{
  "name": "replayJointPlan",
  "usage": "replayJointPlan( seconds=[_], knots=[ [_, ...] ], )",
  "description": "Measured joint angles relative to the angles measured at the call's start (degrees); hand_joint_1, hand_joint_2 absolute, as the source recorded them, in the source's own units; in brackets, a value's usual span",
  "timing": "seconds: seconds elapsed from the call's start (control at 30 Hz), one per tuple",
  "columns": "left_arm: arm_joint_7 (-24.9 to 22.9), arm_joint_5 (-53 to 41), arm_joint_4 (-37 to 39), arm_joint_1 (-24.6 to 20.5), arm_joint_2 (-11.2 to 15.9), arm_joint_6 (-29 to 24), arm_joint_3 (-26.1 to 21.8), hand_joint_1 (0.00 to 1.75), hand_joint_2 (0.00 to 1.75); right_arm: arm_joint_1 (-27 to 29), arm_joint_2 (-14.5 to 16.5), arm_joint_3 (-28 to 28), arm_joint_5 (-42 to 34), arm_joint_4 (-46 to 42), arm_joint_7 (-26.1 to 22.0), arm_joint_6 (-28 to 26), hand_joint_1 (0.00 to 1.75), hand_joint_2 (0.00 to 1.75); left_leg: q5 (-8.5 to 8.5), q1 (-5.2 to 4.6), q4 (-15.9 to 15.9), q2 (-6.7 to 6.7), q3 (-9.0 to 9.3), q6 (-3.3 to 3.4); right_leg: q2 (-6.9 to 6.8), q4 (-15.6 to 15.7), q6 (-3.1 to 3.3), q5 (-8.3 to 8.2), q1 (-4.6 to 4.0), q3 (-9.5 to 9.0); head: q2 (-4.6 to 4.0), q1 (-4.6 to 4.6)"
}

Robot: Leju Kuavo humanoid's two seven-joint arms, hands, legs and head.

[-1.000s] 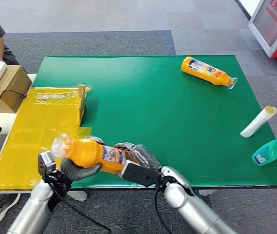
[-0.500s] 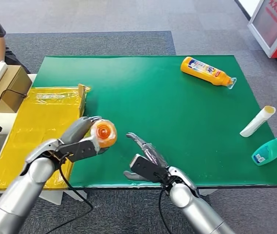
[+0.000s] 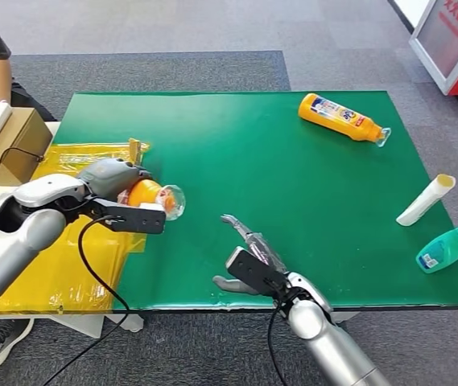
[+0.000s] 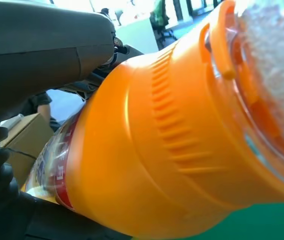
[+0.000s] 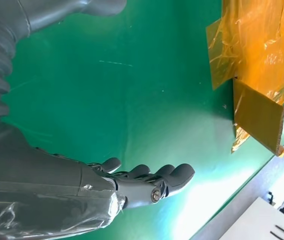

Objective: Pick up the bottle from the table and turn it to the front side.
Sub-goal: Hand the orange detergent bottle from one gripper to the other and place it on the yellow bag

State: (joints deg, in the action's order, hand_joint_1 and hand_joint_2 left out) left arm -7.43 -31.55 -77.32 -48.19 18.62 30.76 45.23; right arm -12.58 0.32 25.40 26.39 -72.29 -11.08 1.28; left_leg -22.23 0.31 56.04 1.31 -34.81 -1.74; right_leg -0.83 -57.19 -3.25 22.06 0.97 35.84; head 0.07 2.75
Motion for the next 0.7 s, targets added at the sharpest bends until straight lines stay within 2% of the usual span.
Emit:
replayJointPlan(
  seconds=[0.23,0.37,0.5,0.7],
  knots=[
    [0.4,1.0,3.9,-2.1,4.2,0.0,5.1,1.75,1.75,-1.1,0.1,0.1,-1.1,1.2,-0.7,0.4,0.0,1.75,0.01,0.01,0.0,0.03,0.0,-0.01,0.04,0.0,0.01,0.0,-0.02,0.02,0.0,-0.01],
    [-1.1,-1.1,7.2,-2.2,5.4,-2.8,6.4,1.75,1.75,-1.3,0.2,0.2,-1.4,1.9,-0.8,0.5,0.0,1.75,0.0,0.01,0.0,0.03,0.0,-0.01,0.03,0.0,0.0,0.0,-0.01,0.02,0.0,0.0],
    [-1.7,-5.7,12.7,-1.5,4.4,-8.2,6.7,1.75,1.75,-1.5,0.4,0.2,-1.8,2.5,-0.9,0.6,0.0,1.75,0.0,0.01,0.0,0.02,0.0,-0.01,0.03,0.0,0.0,0.0,-0.01,0.02,0.0,-0.01],
    [-1.2,-9.6,21.6,-0.4,-0.1,-11.3,6.1,1.75,1.75,-1.9,1.0,0.6,-2.0,3.0,-0.7,1.1,0.0,1.75,0.0,0.0,0.0,0.01,-0.01,-0.01,0.02,0.0,0.0,0.0,0.0,0.0,0.0,-0.01]
  ],
)
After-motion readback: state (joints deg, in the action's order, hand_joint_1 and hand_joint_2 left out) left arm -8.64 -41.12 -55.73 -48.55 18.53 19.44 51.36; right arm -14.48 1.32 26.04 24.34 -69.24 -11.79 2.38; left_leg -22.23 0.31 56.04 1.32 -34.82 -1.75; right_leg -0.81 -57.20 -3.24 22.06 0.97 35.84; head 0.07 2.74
